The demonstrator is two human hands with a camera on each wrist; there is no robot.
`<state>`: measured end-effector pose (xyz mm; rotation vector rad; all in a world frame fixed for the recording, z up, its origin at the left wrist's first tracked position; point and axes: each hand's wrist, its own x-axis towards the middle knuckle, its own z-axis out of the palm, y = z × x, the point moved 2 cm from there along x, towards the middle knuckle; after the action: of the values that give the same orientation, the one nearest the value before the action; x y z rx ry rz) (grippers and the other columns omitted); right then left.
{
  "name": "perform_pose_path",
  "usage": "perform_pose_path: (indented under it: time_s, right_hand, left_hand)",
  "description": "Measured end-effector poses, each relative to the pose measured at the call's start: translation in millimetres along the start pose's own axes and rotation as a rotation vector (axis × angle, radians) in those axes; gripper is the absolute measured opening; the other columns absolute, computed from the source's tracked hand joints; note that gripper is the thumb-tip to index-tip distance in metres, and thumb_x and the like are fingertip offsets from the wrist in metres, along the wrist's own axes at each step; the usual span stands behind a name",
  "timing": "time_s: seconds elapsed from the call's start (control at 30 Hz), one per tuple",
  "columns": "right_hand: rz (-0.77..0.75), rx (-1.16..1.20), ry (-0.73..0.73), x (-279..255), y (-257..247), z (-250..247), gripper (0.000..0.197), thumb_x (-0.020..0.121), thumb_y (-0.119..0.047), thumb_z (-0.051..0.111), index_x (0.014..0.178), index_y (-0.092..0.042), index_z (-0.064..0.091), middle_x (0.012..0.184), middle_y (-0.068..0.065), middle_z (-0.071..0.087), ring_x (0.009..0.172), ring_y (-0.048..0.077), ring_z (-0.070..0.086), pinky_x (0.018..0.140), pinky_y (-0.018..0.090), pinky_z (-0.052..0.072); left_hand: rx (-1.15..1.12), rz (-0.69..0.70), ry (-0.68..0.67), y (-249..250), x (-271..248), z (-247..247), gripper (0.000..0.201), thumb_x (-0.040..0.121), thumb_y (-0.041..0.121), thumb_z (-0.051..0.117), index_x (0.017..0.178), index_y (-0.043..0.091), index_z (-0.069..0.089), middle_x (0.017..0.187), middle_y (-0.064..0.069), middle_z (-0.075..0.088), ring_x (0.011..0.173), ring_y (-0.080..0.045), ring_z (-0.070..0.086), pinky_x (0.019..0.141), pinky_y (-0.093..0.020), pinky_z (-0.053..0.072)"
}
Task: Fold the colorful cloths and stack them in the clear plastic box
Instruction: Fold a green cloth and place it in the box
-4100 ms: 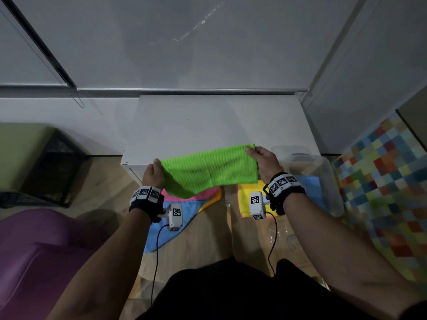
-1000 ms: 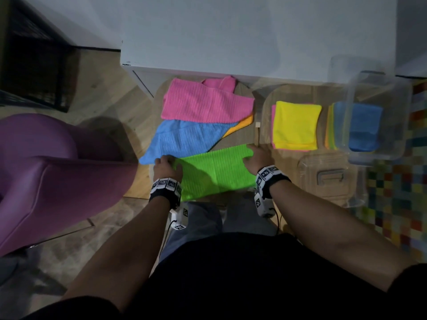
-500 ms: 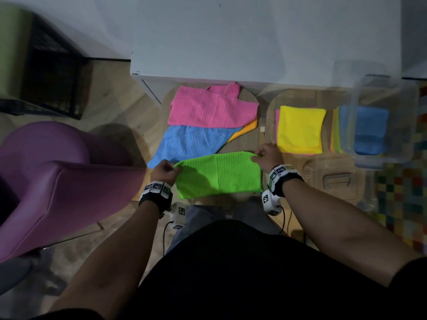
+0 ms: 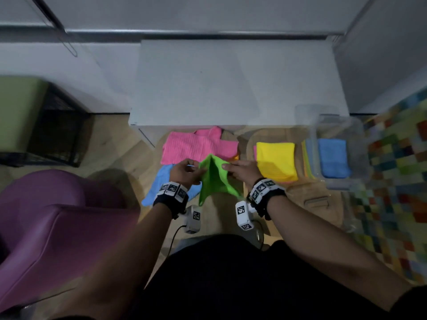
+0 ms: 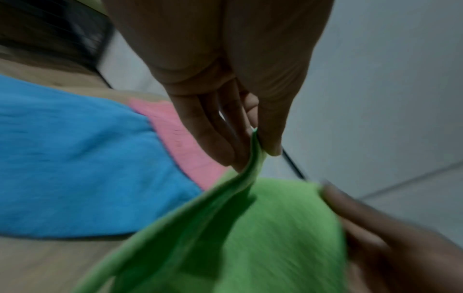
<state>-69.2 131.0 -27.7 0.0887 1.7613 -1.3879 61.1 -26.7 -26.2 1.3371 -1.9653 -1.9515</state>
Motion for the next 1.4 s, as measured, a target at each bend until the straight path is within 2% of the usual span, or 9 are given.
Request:
perform_pose_path:
  time_s: [0.2, 0.4, 0.57, 0.77, 0.9, 1.0, 1.1, 1.3, 1.4]
  right_hand:
    - [-0.082, 0.026, -0.031, -3, -23, 12, 0.035, 0.084, -0.012, 0.072, 0.115, 0.003, 0.064, 0.09, 0.01, 0.068, 0.077, 0.016, 0.065, 0.071, 0.022, 0.052]
    - [-0.061, 0.091, -0.086, -7, -30, -1, 0.029, 0.089, -0.011, 0.066, 0.114, 0.002, 0.064, 0.084, 0.004, 0.068, 0.067, 0.01, 0.066, 0.057, 0.017, 0.053]
    - [-0.06, 0.103, -0.057, -6, -28, -8, 0.029, 0.087, -0.015, 0.069, 0.112, 0.0, 0.066, 0.093, 0.012, 0.071, 0.069, 0.016, 0.069, 0.058, 0.022, 0.055]
    - [-0.057, 0.139, -0.101, -15, -33, -20, 0.037, 0.08, -0.013, 0.076, 0.114, -0.002, 0.066, 0.092, 0.009, 0.073, 0.08, 0.019, 0.07, 0.075, 0.029, 0.056]
    - [-0.079, 0.106, -0.085, -17, -36, -24, 0.056, 0.07, -0.028, 0.084, 0.115, 0.0, 0.067, 0.104, 0.012, 0.072, 0.096, 0.025, 0.068, 0.094, 0.039, 0.053]
    - [-0.088, 0.112, -0.066, -19, -40, -31, 0.041, 0.08, -0.018, 0.076, 0.116, 0.0, 0.067, 0.107, 0.014, 0.07, 0.099, 0.026, 0.066, 0.098, 0.04, 0.05]
    - [-0.122, -0.004, -0.102, -18, -44, -36, 0.031, 0.085, -0.021, 0.072, 0.113, -0.008, 0.069, 0.117, 0.011, 0.068, 0.112, 0.025, 0.063, 0.104, 0.042, 0.045]
    - [-0.28, -0.293, -0.159, -28, -61, -41, 0.025, 0.096, -0.021, 0.057, 0.116, -0.008, 0.065, 0.097, -0.005, 0.067, 0.092, 0.009, 0.061, 0.084, 0.022, 0.048]
    - [-0.331, -0.411, -0.142, -28, -63, -48, 0.021, 0.098, -0.025, 0.054, 0.109, -0.012, 0.066, 0.094, -0.005, 0.063, 0.09, 0.009, 0.056, 0.086, 0.027, 0.044]
  left_hand:
    - [-0.036, 0.105, -0.032, 32, -1, 28, 0.015, 0.077, 0.012, 0.078, 0.089, 0.014, 0.069, 0.073, -0.007, 0.068, 0.061, -0.014, 0.064, 0.065, -0.028, 0.058]
    - [0.022, 0.203, -0.097, 35, -5, 35, 0.019, 0.085, 0.006, 0.069, 0.104, 0.003, 0.071, 0.078, -0.004, 0.07, 0.061, 0.0, 0.066, 0.061, -0.018, 0.055]
    - [0.168, 0.278, -0.146, 28, 1, 41, 0.021, 0.088, 0.013, 0.067, 0.109, 0.013, 0.072, 0.092, -0.007, 0.072, 0.068, -0.009, 0.065, 0.063, -0.025, 0.052]
    - [0.272, 0.453, -0.224, 30, -1, 48, 0.032, 0.09, 0.006, 0.062, 0.115, 0.027, 0.066, 0.085, 0.012, 0.061, 0.073, 0.009, 0.055, 0.071, -0.008, 0.04]
    - [0.269, 0.475, -0.267, 39, 0, 48, 0.029, 0.092, 0.007, 0.059, 0.104, 0.031, 0.07, 0.09, 0.012, 0.064, 0.082, 0.002, 0.058, 0.076, -0.014, 0.044]
    - [0.195, 0.487, -0.039, 51, 4, 36, 0.017, 0.088, 0.009, 0.065, 0.088, 0.026, 0.067, 0.092, 0.007, 0.067, 0.082, -0.005, 0.062, 0.075, -0.025, 0.049]
    - [0.374, 0.599, 0.063, 58, 10, 21, 0.027, 0.076, 0.008, 0.068, 0.1, 0.021, 0.064, 0.108, -0.003, 0.058, 0.097, -0.017, 0.056, 0.086, -0.028, 0.045]
    - [0.863, 0.713, -0.034, 60, 11, 30, 0.042, 0.066, 0.05, 0.057, 0.101, 0.028, 0.064, 0.114, 0.001, 0.06, 0.107, -0.028, 0.051, 0.088, -0.043, 0.042]
    - [0.903, 0.727, -0.034, 60, 11, 35, 0.045, 0.065, 0.059, 0.058, 0.101, 0.033, 0.063, 0.113, 0.003, 0.057, 0.109, -0.027, 0.049, 0.087, -0.041, 0.038]
